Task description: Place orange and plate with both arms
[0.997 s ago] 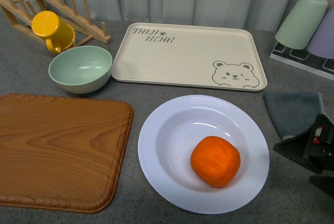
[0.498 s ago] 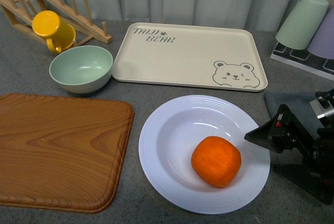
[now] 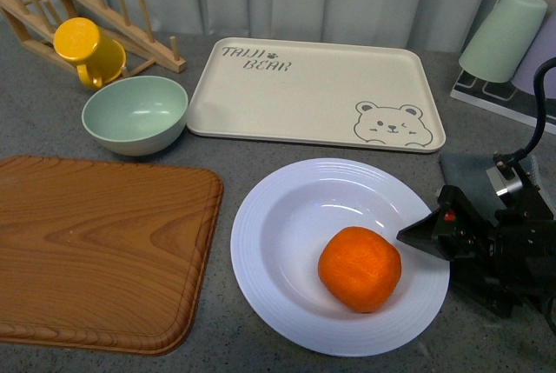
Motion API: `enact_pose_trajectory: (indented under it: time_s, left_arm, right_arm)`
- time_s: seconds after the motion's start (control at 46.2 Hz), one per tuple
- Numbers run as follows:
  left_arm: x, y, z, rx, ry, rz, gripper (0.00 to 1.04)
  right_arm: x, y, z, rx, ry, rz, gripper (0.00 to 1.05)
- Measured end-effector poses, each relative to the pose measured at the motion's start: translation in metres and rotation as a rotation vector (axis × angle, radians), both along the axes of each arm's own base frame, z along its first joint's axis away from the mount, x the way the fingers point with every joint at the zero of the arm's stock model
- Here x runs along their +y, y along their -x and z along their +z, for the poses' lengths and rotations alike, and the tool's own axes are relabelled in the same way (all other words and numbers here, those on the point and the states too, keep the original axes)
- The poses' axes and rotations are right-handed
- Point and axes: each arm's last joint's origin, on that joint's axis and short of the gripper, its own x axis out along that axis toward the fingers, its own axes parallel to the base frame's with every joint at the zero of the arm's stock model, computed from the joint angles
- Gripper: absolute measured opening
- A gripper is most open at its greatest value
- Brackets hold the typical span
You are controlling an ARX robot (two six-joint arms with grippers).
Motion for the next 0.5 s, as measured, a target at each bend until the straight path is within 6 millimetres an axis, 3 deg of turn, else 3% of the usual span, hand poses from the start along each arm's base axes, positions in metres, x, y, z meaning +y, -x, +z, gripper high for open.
enact_pose_trajectory:
  time_s: [0.282,0.498]
  left_arm:
    - [0.0,0.0,0.0,0.0,0.0,0.0,0.98]
    - [0.0,0.0,0.0,0.0,0.0,0.0,0.98]
  right_arm:
    - [-0.0008,0.0005,-0.0018,0.015,-0.017,0.0,0.14]
    - [-0.0024,-0.0064,0.0023,-0.001,-0.101,0.01,0.04]
